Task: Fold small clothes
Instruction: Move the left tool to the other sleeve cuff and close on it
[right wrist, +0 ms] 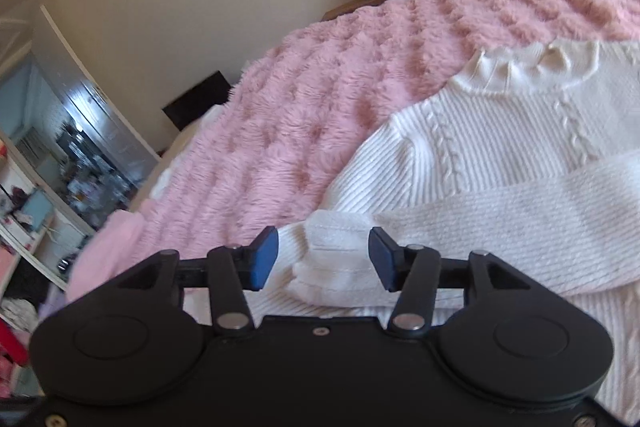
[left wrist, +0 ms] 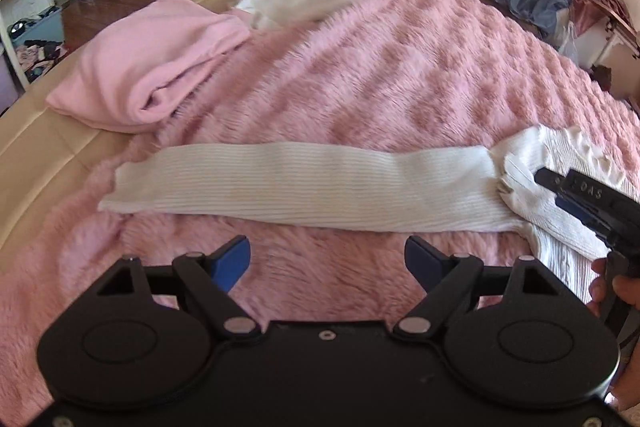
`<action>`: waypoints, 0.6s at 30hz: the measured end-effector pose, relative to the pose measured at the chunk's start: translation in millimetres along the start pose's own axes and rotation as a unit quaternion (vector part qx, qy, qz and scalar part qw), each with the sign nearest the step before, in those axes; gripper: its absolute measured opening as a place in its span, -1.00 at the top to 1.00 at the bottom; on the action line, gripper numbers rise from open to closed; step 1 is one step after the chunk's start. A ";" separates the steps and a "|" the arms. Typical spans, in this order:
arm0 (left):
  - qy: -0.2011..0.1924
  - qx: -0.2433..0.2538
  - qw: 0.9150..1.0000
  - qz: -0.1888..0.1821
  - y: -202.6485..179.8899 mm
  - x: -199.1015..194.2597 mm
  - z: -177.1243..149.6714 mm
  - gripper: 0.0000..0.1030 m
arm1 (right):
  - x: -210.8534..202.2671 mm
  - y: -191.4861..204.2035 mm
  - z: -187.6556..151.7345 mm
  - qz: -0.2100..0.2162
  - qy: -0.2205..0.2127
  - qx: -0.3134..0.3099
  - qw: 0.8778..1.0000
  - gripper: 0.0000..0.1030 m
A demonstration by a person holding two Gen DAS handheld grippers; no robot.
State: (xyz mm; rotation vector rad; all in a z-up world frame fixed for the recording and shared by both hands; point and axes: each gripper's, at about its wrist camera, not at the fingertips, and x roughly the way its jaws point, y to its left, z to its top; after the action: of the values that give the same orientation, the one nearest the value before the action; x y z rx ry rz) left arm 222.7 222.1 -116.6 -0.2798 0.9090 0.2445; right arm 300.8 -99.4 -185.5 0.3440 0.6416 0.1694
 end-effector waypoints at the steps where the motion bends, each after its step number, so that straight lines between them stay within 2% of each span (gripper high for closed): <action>1: -0.009 -0.013 1.000 0.009 14.3 -3.9 2.2 -0.74 | 4.1 1.4 1.1 -0.019 0.006 -0.015 1.000 0.00; 3: -0.026 -0.032 0.999 0.030 38.8 -8.1 4.8 -0.74 | 13.8 3.6 -0.6 -0.044 0.026 -0.037 0.998 0.01; 5: -0.042 -0.064 0.996 0.035 70.4 -10.3 6.7 -0.74 | 20.9 3.9 -5.4 -0.056 0.037 -0.054 0.996 0.03; 9: -0.063 -0.161 0.985 -0.017 137.2 -4.2 8.2 -0.73 | 12.5 13.1 -10.0 -0.063 0.014 -0.072 0.995 0.03; 13: -0.066 -0.227 0.970 -0.061 178.6 11.7 8.2 -0.70 | 6.5 26.0 -13.2 -0.061 0.006 -0.087 0.994 0.00; 18: -0.055 -0.270 0.959 -0.068 194.8 26.7 -2.5 -0.62 | 10.1 33.0 -16.5 -0.061 0.017 -0.089 0.994 0.00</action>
State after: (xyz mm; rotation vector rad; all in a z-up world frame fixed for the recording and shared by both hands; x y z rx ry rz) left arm 173.5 406.1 -165.6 -0.8243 0.6966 0.3760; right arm 297.1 -61.8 -191.4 0.1291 0.6736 0.1155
